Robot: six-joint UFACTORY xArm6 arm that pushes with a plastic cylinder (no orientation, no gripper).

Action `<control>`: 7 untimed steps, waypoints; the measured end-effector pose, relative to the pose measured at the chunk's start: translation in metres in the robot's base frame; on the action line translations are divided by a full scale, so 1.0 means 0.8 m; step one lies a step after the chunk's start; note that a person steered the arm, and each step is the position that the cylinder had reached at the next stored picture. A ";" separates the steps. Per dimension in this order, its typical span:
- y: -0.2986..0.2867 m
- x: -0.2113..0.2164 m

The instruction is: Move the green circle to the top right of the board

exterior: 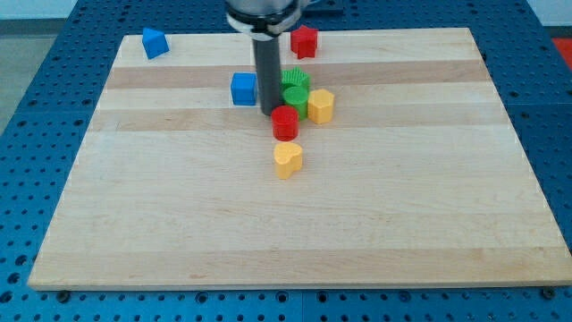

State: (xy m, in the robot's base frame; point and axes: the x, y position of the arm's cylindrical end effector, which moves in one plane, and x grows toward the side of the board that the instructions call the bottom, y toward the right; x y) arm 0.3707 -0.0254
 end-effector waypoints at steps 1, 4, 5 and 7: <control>0.031 -0.006; 0.146 -0.028; 0.180 -0.028; 0.223 -0.028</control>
State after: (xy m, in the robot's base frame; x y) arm 0.3482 0.1529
